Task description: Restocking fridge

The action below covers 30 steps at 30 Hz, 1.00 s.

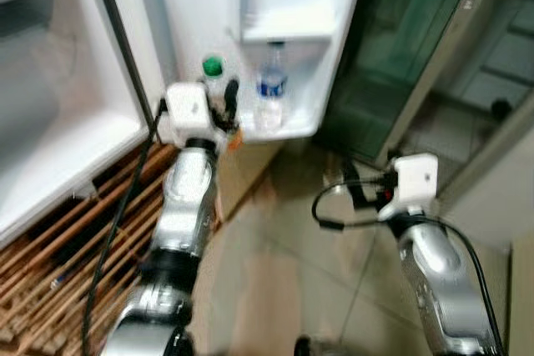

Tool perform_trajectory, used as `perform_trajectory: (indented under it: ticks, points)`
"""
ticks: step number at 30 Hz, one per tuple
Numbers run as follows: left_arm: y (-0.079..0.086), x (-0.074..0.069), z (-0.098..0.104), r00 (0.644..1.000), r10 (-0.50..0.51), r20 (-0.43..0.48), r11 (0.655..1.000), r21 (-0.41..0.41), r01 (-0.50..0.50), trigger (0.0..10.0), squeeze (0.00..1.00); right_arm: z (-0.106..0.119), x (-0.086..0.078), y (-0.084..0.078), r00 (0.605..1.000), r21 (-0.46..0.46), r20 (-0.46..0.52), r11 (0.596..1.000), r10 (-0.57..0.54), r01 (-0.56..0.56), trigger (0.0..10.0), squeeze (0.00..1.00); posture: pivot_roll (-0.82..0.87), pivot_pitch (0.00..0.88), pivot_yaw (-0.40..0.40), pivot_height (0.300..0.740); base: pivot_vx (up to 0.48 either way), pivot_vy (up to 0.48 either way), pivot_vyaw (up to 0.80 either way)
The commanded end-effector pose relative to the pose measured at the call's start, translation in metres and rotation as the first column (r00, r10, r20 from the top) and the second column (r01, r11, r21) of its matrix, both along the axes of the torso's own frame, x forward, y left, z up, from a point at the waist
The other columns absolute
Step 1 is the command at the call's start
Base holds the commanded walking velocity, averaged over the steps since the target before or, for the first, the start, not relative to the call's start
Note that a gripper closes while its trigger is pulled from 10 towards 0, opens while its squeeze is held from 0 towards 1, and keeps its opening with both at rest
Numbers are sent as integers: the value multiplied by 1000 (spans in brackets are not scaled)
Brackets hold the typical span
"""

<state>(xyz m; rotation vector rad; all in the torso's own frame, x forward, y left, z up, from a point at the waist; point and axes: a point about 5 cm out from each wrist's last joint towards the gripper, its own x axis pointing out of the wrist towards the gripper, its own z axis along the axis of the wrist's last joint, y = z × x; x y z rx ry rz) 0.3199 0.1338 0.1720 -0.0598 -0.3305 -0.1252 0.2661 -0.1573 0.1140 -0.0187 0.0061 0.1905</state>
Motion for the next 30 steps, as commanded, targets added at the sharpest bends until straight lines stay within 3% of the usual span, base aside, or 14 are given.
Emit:
perform_trajectory:
  ticks: [1,7,12,16,20,24,26,30]
  points:
    - [0,-4,10,999,-13,34,1000,-3,13,10000,0,0,4,2,1000,11,0,1000,2,-2,10000,125,-94,0,6,740,0,0,800]
    - [3,-4,9,995,96,-26,995,24,-96,10000,0,2,15,8,1000,29,-3,999,28,-28,10000,133,-78,0,-18,740,0,0,774]
    - [-3,-6,4,992,101,-71,989,114,-93,10000,0,3,20,6,1000,54,-7,998,21,-20,10000,141,-85,0,-13,740,0,0,745]
    - [-4,-7,-1,989,99,-108,992,83,-90,10000,0,3,23,8,1000,70,-8,997,23,-22,10000,141,-94,0,-3,740,0,0,728]
    - [-3,-5,-10,974,133,-182,990,66,-123,10000,0,3,25,13,999,98,-11,994,43,-41,10000,149,-93,0,-3,740,0,478,697]
    - [-5,-2,-9,971,154,-184,986,97,-138,10000,0,1,24,15,998,99,-17,993,59,-57,10000,149,-91,0,-4,740,0,480,672]
    - [-8,0,-7,971,166,-174,980,141,-142,10000,0,0,24,17,997,101,-19,993,68,-66,10000,153,-90,0,-2,740,0,0,659]
    - [-11,4,-6,968,170,-185,978,154,-143,10000,0,-1,25,19,997,103,-22,992,72,-70,10000,153,-90,0,2,740,0,0,647]
